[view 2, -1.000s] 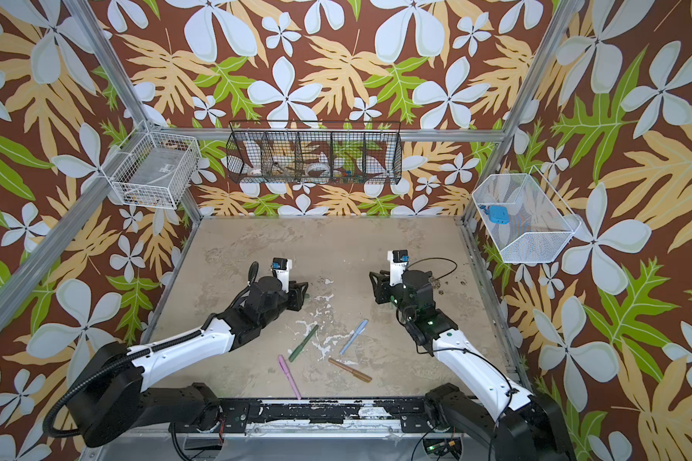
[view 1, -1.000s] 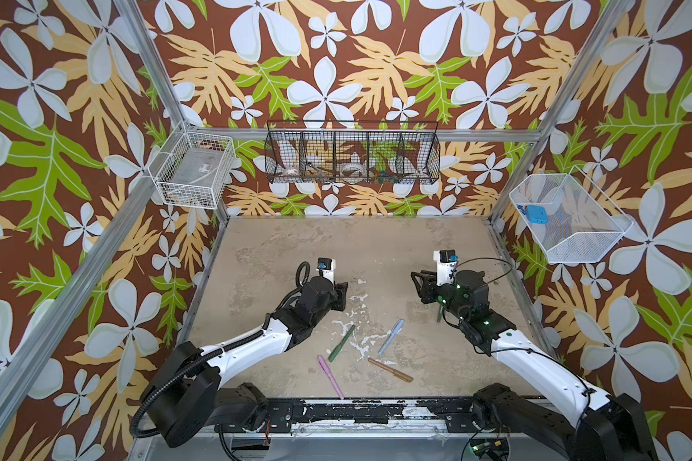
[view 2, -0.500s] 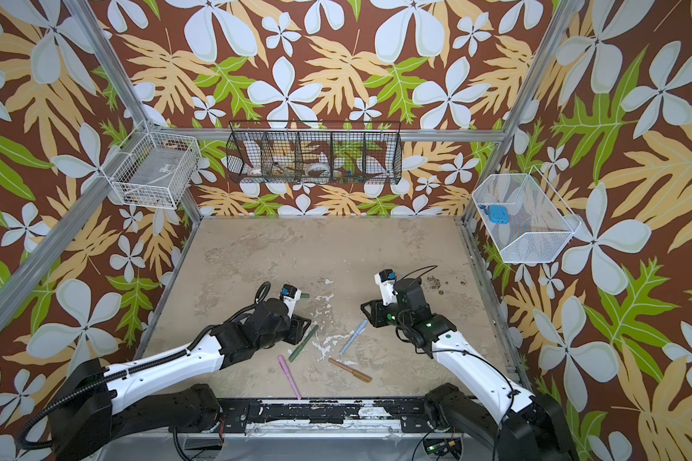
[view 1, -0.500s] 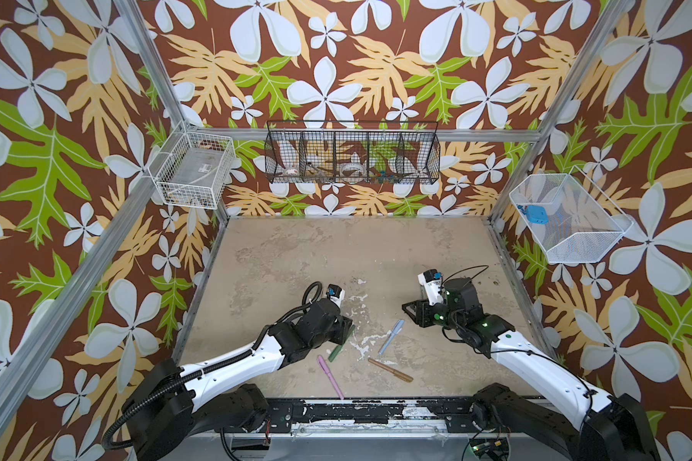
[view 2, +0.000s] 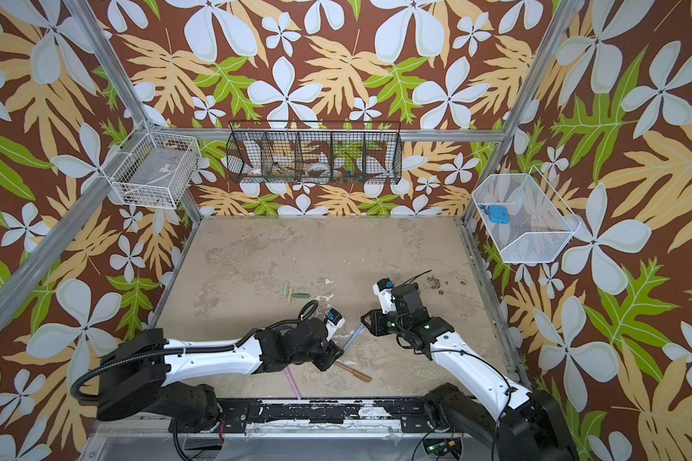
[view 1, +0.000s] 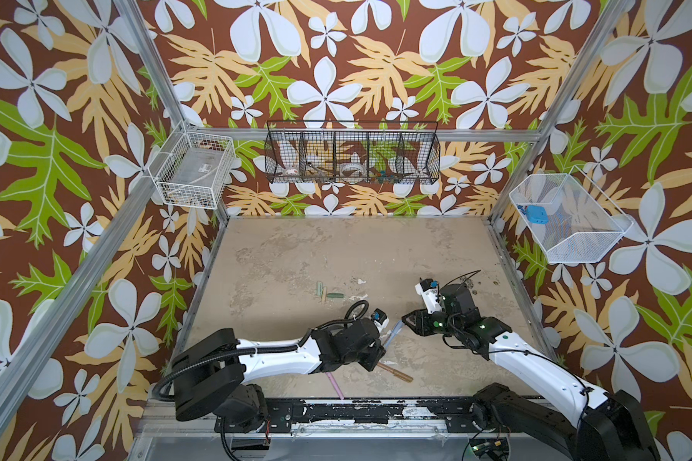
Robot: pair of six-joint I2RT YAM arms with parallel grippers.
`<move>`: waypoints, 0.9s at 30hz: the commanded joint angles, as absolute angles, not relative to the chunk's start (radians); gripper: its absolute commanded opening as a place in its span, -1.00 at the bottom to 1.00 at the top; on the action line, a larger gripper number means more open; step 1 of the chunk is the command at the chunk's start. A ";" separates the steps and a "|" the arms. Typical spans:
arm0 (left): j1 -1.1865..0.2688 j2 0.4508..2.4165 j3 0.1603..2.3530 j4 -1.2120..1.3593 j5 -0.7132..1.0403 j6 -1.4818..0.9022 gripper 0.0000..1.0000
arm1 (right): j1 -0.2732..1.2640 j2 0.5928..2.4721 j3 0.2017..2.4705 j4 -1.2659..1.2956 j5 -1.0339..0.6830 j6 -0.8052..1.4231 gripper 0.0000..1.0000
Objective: Open the pen caps
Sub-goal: 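Move left gripper down over the light blue pen and close around it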
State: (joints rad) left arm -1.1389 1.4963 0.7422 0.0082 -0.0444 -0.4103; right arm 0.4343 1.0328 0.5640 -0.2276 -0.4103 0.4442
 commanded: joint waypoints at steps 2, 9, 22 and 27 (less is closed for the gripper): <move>-1.148 1.561 0.780 0.061 -0.079 -0.400 -0.15 | 0.431 1.029 0.582 -0.262 -0.383 0.441 -0.28; -1.148 1.674 0.855 0.067 -0.107 -0.379 -0.26 | 0.396 1.043 0.572 -0.253 -0.420 0.437 -0.30; -1.146 1.825 0.958 -0.007 -0.223 -0.420 -0.52 | 0.367 1.039 0.566 -0.253 -0.433 0.430 -0.31; -1.146 1.844 0.965 -0.011 -0.216 -0.420 -0.64 | 0.366 1.039 0.565 -0.249 -0.433 0.428 -0.32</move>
